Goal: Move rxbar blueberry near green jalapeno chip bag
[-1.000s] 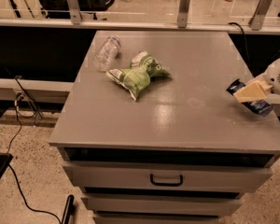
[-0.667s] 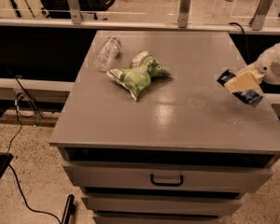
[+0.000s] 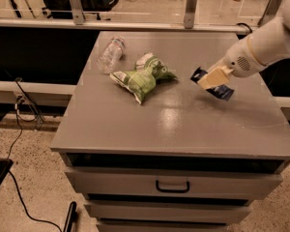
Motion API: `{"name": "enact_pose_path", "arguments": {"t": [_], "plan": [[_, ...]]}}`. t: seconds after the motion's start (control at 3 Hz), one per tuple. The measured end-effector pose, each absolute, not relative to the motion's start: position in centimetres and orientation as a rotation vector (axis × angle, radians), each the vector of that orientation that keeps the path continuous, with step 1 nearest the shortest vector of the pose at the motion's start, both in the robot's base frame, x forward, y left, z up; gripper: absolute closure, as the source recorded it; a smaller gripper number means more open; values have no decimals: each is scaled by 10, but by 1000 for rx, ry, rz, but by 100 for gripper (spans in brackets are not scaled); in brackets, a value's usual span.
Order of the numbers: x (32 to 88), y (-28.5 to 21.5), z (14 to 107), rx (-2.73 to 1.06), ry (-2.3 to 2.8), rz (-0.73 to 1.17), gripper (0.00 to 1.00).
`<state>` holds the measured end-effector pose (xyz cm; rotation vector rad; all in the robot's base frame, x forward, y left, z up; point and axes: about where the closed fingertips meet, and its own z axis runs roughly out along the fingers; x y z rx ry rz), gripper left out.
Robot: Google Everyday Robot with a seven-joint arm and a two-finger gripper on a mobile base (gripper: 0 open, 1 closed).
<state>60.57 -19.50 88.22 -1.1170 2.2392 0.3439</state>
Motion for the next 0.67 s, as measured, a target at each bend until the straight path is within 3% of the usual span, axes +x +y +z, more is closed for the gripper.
{"name": "enact_pose_path", "arguments": {"t": [0.33, 0.67], "plan": [[617, -162, 876, -1224, 2194, 366, 100], [623, -131, 873, -1322, 2153, 381, 84]]}}
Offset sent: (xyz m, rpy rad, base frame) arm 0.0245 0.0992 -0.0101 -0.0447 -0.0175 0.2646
